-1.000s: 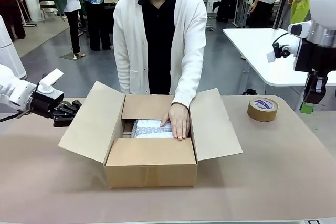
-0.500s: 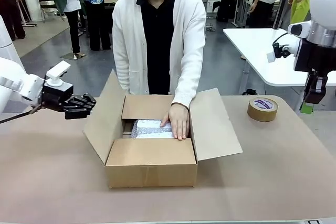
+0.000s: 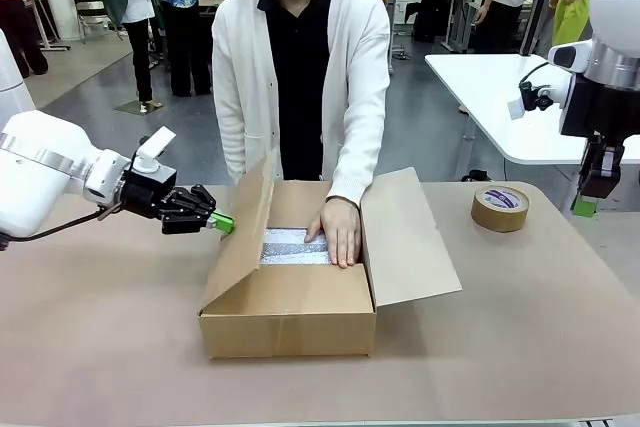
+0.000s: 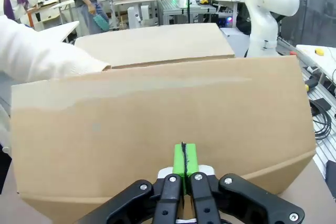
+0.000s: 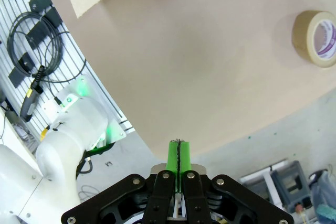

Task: Wrap the clocks to prevent damage.
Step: Push the right (or left) flap of the Package Box to close it.

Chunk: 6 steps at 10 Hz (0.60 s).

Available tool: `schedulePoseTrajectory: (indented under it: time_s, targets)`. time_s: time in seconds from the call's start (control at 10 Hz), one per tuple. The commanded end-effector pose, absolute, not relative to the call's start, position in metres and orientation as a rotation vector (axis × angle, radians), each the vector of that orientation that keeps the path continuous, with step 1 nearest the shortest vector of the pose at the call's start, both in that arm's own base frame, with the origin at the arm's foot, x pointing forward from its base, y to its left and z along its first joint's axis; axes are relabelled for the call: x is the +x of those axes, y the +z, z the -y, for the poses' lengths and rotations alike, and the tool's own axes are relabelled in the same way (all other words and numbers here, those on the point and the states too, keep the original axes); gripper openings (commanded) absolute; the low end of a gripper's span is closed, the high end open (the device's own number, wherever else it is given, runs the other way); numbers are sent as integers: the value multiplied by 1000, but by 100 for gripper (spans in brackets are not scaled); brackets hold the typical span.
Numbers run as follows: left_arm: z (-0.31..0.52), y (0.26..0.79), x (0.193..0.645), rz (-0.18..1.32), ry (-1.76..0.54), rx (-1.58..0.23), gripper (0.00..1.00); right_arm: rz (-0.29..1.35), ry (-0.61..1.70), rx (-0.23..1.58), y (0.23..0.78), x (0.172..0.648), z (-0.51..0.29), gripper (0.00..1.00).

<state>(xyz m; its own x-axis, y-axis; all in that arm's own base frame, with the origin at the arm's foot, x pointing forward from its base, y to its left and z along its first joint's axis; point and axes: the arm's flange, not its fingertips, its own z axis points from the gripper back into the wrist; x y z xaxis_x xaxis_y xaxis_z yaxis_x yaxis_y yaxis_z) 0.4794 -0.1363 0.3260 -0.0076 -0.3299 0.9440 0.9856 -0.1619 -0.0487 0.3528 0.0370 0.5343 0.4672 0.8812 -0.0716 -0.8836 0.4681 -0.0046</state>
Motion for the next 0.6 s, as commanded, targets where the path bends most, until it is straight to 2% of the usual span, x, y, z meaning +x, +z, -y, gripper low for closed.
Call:
schedulePoseTrajectory:
  time_s: [0.0,0.2,0.5]
  targets:
    - [151,316,484,873,-1476,-1040,0,-58,1081,-30,532,351,-37,1]
    - [154,299,485,806,-1484,-964,0,-58,1081,-30,532,351,-37,1]
    - [148,286,489,763,-1466,-945,0,-58,1081,-30,532,351,-37,1]
